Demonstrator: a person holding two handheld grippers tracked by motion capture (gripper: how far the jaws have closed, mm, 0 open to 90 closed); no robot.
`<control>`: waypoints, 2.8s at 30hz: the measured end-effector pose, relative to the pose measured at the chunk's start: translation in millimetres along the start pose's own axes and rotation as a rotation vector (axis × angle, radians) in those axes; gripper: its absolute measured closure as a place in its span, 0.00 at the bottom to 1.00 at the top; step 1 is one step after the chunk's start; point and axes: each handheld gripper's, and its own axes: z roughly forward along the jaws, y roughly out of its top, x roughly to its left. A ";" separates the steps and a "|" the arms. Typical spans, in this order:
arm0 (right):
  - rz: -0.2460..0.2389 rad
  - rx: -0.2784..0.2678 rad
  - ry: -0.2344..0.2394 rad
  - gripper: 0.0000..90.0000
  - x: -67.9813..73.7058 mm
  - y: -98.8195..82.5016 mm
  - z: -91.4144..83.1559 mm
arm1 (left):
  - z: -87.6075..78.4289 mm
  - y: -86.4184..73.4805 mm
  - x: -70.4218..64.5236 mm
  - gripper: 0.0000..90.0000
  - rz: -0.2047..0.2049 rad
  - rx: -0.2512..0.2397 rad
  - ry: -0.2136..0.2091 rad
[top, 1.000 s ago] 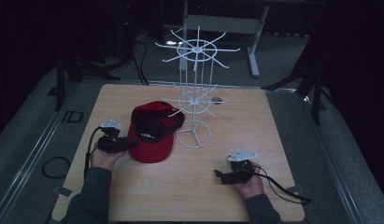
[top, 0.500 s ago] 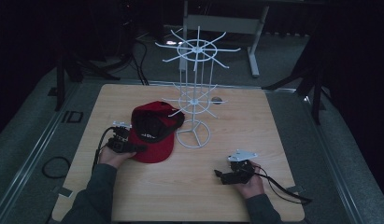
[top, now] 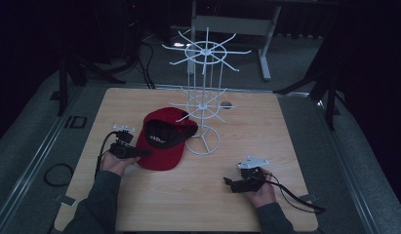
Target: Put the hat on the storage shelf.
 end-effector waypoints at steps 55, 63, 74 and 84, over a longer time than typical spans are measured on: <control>-0.004 -0.005 0.000 0.16 -0.1 -0.1 0.2 | -73.9 21.5 -25.1 0.95 0.032 -0.379 0.193; -0.002 -0.004 0.000 0.16 0.1 -0.1 0.2 | -86.4 24.3 -28.7 0.95 0.041 -0.438 0.217; -0.002 -0.004 0.000 0.16 0.1 -0.1 0.2 | -94.1 28.4 -32.7 0.95 0.045 -0.483 0.224; -0.003 -0.003 0.001 0.16 0.0 0.0 0.0 | -98.1 32.3 -38.1 0.95 0.063 -0.515 0.227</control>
